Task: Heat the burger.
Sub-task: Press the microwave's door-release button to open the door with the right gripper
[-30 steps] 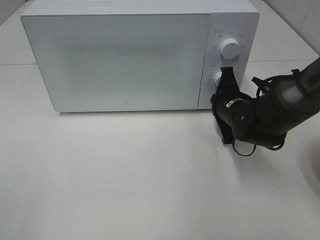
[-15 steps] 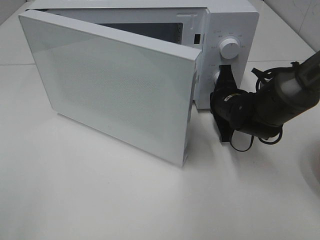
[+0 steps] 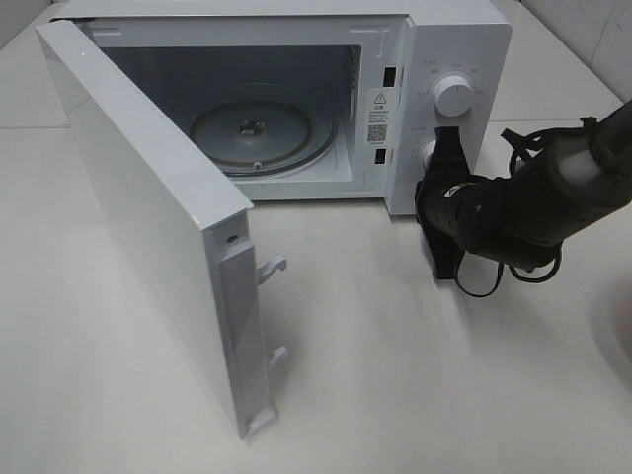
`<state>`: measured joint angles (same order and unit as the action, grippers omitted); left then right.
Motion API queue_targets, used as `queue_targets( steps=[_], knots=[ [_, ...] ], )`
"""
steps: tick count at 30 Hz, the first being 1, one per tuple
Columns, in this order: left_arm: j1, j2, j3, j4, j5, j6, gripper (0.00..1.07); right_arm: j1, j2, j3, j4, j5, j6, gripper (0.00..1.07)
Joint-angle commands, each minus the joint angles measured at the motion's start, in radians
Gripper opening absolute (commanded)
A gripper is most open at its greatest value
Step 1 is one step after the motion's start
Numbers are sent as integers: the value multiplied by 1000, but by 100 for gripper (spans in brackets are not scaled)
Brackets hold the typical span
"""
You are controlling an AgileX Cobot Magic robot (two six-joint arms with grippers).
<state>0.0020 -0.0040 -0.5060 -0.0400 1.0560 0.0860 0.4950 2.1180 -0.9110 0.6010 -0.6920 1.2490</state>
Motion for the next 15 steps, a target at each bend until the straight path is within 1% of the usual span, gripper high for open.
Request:
queue_targets(
  steps=[1,10,15],
  knots=[
    [-1,-17,0,-9,-10,1,105,-6,-27,-36,-102,-198,14,0],
    [-1,-17,0,-9,-10,1,105,-3,-32,7,-103,-193,17,0],
    [-1,-17,0,-9,-10,1,105,-3,-38,10,-118,-169,17,0]
  ],
)
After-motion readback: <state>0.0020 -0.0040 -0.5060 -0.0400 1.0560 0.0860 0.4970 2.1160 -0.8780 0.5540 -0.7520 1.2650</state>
